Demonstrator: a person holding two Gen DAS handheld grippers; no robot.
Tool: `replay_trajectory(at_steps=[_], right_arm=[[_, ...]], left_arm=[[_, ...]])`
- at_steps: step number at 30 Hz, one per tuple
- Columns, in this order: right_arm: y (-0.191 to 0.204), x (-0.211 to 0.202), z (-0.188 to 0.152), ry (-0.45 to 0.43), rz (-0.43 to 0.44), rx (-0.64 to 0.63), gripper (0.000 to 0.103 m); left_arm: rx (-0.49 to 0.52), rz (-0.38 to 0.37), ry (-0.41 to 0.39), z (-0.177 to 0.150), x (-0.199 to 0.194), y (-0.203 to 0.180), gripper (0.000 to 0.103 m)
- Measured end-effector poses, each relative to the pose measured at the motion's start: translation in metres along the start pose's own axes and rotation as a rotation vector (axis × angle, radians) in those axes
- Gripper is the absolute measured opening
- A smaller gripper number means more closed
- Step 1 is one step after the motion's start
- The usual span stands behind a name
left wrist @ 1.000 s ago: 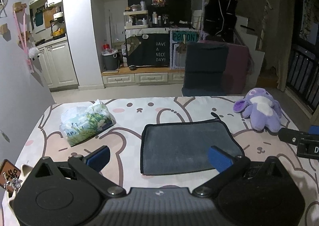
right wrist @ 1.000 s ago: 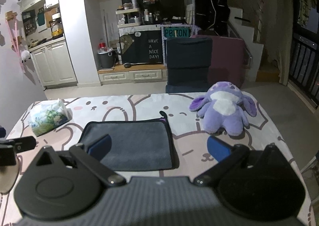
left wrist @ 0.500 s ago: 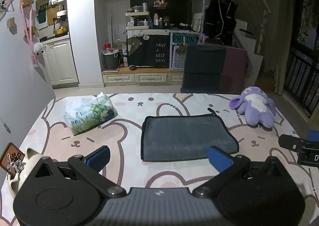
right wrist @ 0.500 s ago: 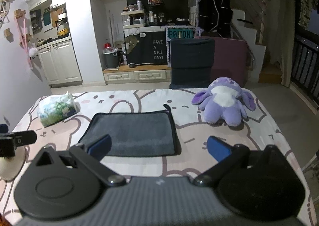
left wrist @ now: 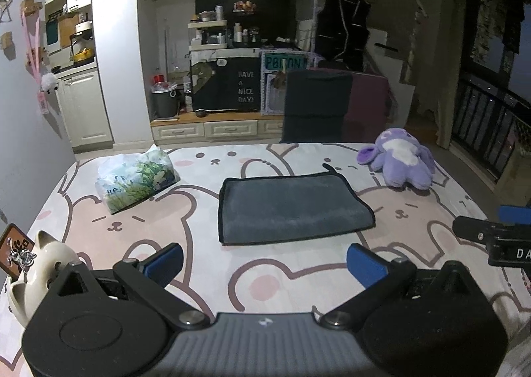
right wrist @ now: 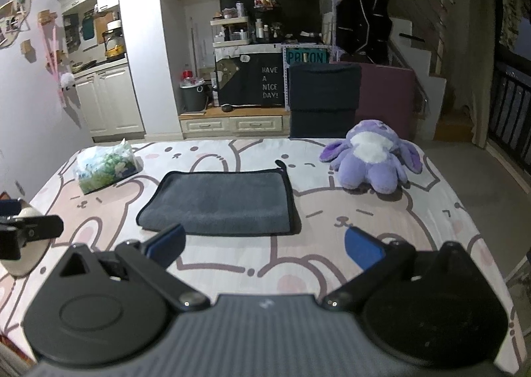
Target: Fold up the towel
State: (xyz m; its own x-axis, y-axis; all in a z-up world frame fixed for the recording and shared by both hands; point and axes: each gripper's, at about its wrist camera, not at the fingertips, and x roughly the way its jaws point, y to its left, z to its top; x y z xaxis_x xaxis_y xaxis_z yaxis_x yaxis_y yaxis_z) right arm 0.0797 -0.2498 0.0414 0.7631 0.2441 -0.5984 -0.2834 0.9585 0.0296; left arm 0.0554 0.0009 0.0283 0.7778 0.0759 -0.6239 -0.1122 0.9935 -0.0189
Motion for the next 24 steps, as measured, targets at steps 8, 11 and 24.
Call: replay_trajectory(at_steps=[8,11,24], right_arm=[[0.005,-0.016,-0.014,-0.015,0.006,-0.044,0.103],[0.008,-0.024,-0.018,-0.032,-0.006,-0.063,0.103],[0.012,-0.040,-0.036,-0.045,0.035,-0.103,0.103]], left_arm=[[0.017,-0.023,0.016,-0.019,-0.009,-0.001,0.103],[0.013,-0.029,0.020,-0.025,-0.012,0.000,0.103],[0.025,-0.053,0.012,-0.041,-0.024,0.004,0.103]])
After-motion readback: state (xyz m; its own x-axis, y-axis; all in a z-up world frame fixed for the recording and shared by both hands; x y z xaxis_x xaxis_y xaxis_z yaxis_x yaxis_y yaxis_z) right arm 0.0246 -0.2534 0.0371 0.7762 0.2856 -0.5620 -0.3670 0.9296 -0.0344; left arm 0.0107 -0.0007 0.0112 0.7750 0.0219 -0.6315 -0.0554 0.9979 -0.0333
